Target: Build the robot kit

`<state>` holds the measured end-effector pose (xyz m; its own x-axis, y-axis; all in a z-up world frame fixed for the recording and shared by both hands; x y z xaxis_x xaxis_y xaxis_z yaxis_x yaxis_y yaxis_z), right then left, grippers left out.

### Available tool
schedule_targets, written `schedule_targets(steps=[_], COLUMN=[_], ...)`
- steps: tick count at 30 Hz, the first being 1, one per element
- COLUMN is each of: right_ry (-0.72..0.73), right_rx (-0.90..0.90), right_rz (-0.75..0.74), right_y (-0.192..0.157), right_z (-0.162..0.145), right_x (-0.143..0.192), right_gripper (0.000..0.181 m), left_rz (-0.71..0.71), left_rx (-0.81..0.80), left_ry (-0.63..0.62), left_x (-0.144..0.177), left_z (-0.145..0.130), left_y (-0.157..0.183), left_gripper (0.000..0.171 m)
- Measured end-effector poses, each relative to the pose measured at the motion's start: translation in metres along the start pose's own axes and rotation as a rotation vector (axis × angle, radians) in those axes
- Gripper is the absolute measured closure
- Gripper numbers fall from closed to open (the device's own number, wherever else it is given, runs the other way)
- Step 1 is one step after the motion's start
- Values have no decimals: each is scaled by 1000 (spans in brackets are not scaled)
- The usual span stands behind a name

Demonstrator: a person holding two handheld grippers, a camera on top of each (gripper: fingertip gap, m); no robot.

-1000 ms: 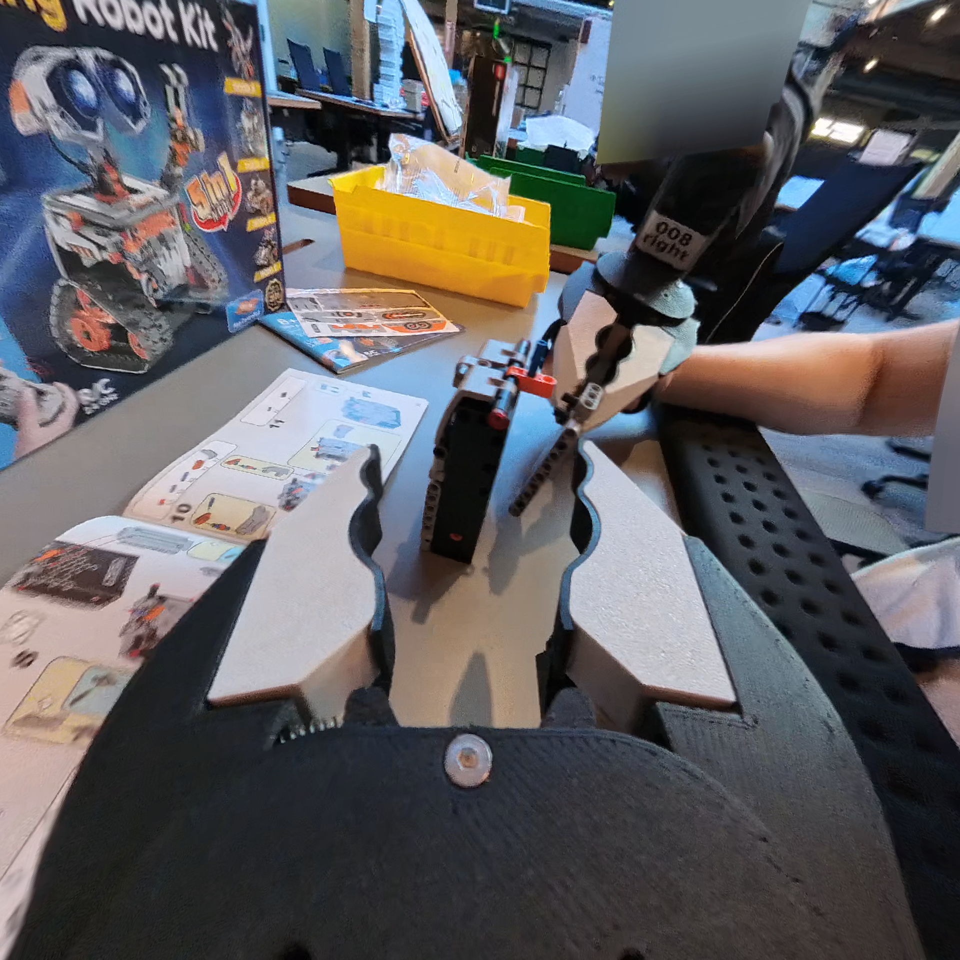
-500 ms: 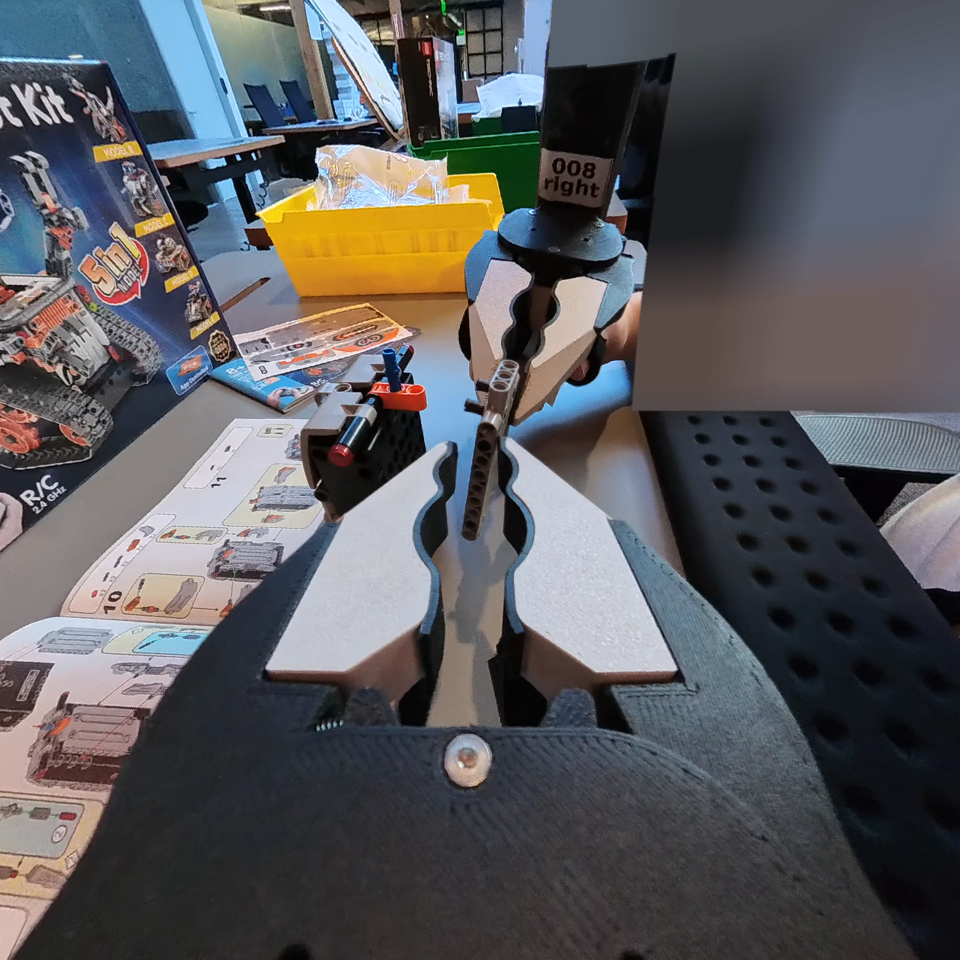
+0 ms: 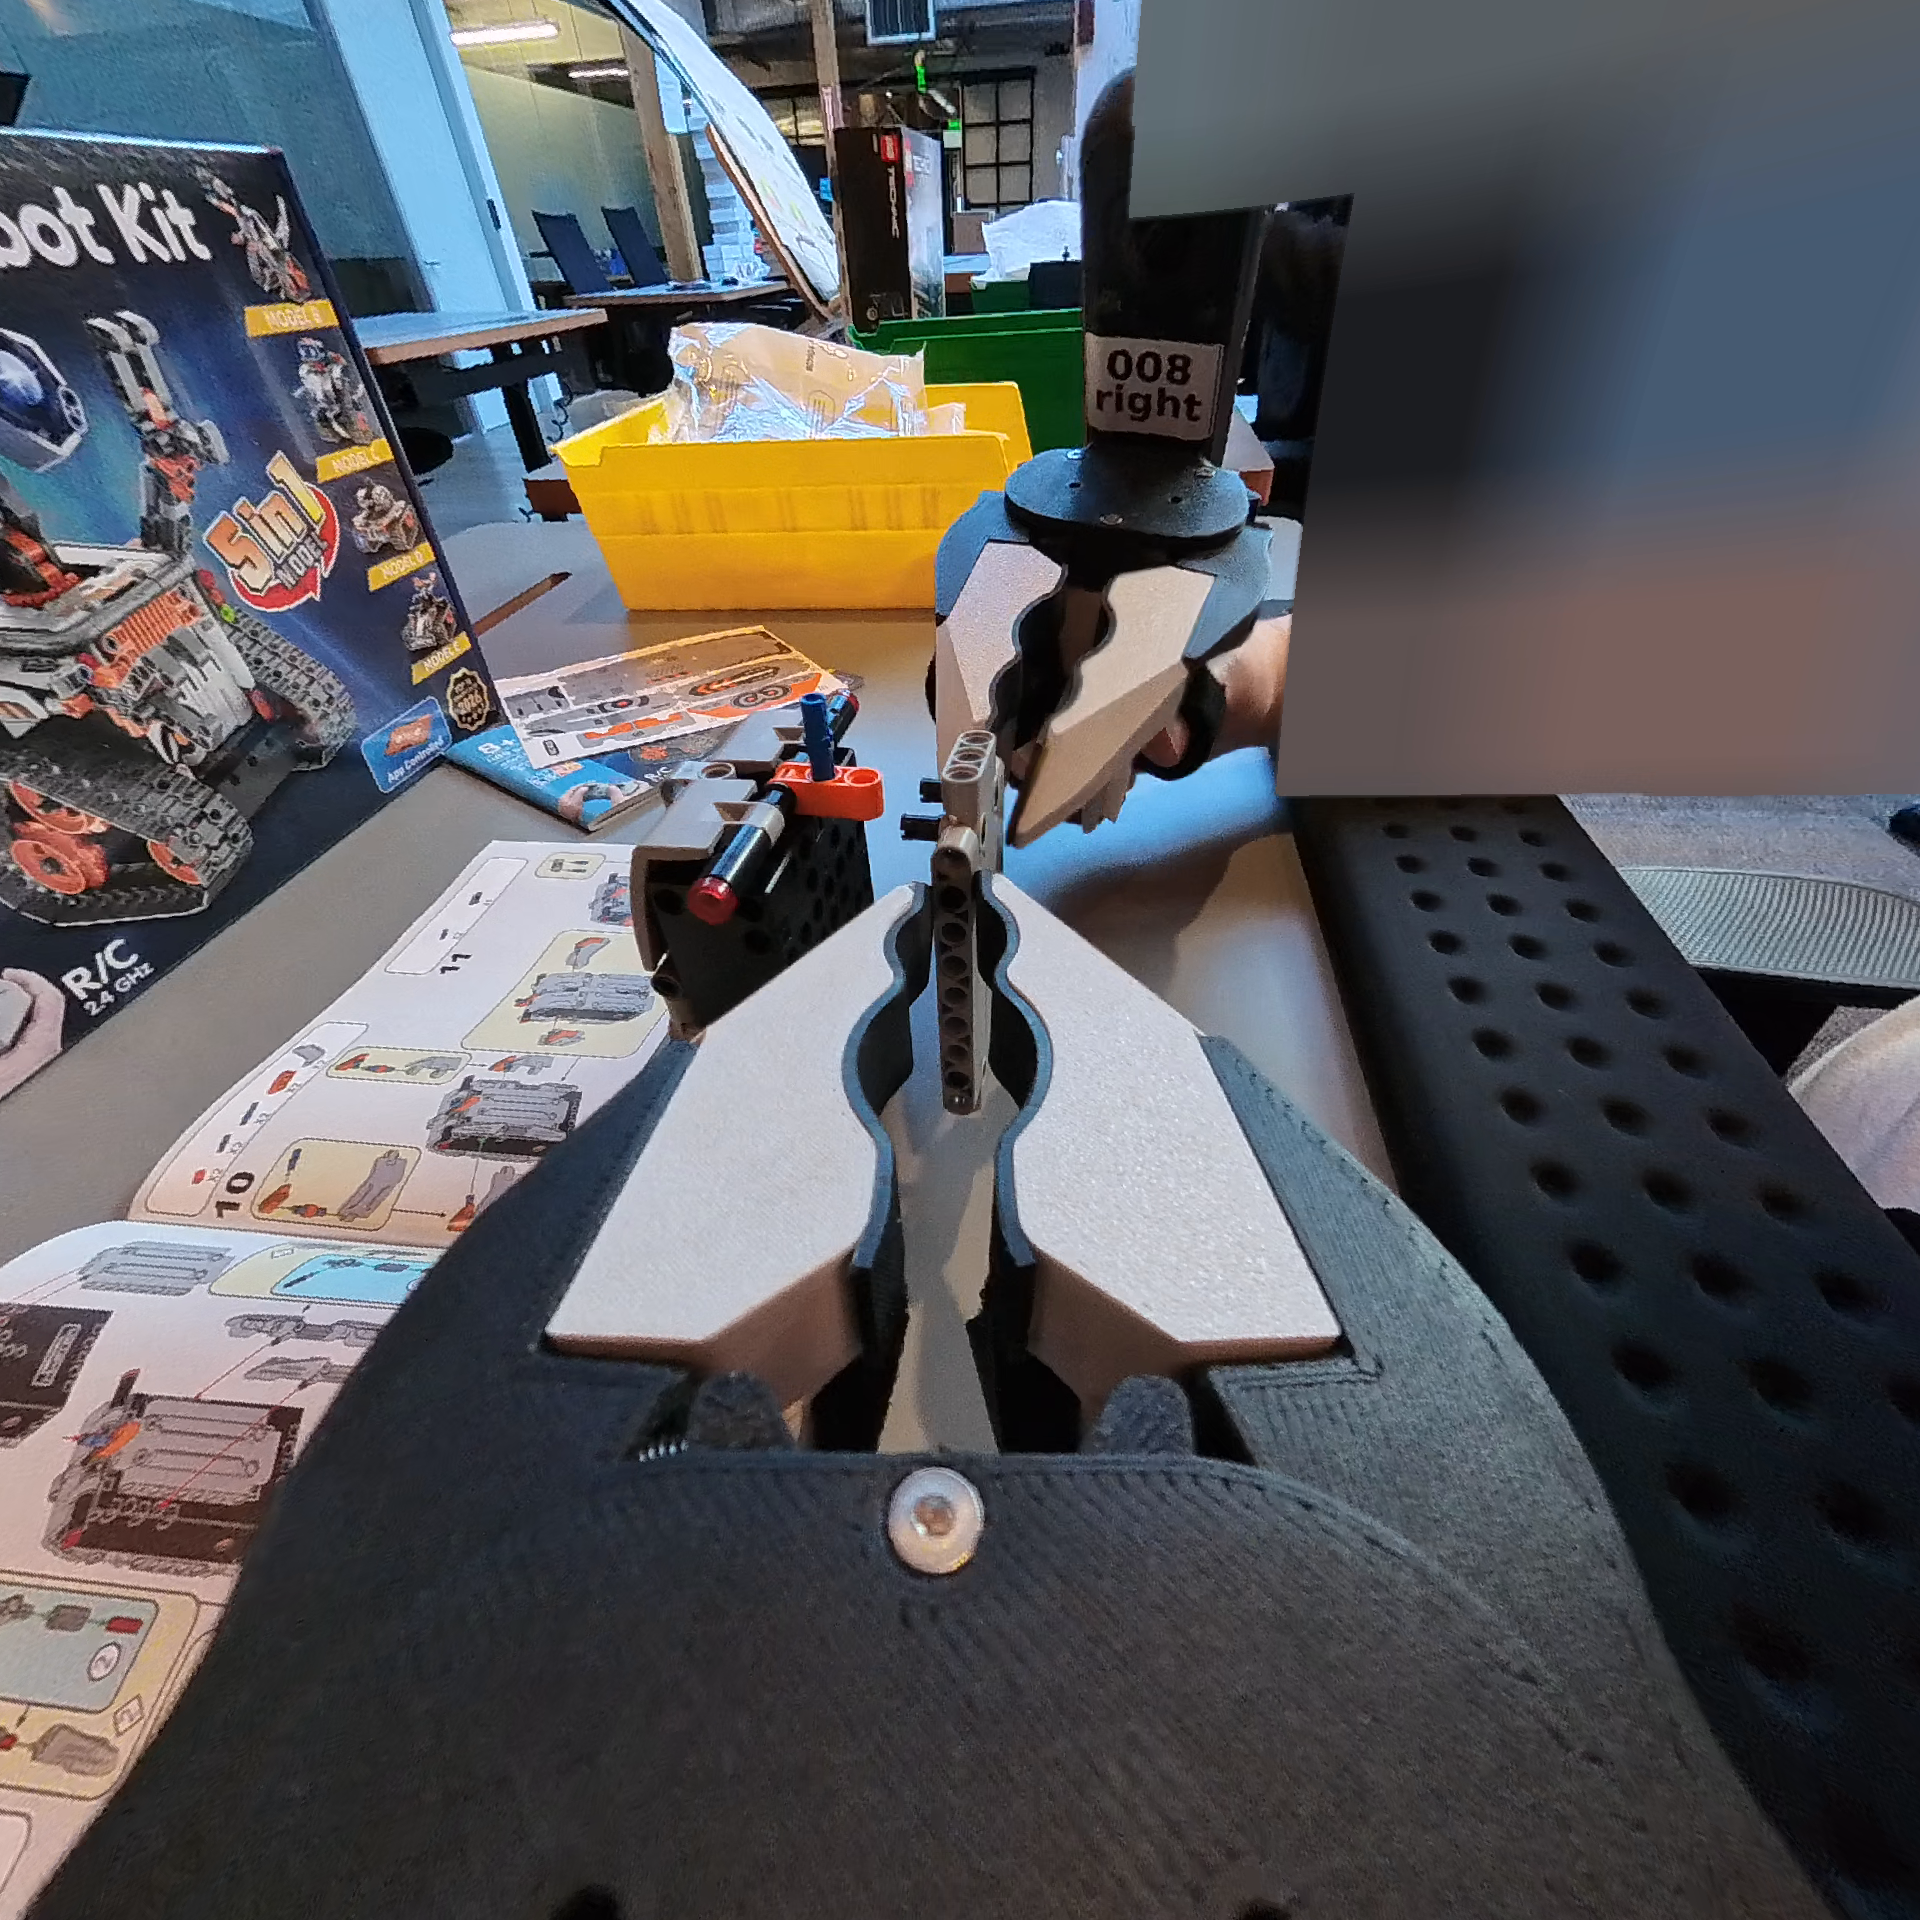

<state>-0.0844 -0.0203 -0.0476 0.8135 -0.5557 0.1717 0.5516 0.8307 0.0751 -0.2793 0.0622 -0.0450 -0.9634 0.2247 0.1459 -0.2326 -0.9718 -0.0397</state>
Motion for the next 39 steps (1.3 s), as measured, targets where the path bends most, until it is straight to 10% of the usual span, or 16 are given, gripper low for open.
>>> schedule_targets(steps=[8, 18, 39], right_ry=[-22, -26, 22], right_rx=[9, 51, -37], right_rz=[-7, -38, -44], right_y=[-2, 0, 11], right_z=[-1, -6, -14], right_x=[-1, -4, -4], right_gripper=[175, 175, 175], left_rz=[13, 51, -64], left_rx=[-31, 71, 4], left_ry=[-18, 34, -36], left_x=[0, 21, -20], left_z=[-4, -7, -15], left_y=[2, -34, -46], left_gripper=[166, 66, 105])
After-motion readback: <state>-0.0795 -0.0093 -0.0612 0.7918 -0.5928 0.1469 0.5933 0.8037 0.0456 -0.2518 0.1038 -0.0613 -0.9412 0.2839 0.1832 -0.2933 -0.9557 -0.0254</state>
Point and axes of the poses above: each gripper's, where its closed fingertips meet, x back along the fingers, z out of its top, y = z × x across the jaws, the point moved 10 cm from there along x, back along the fingers
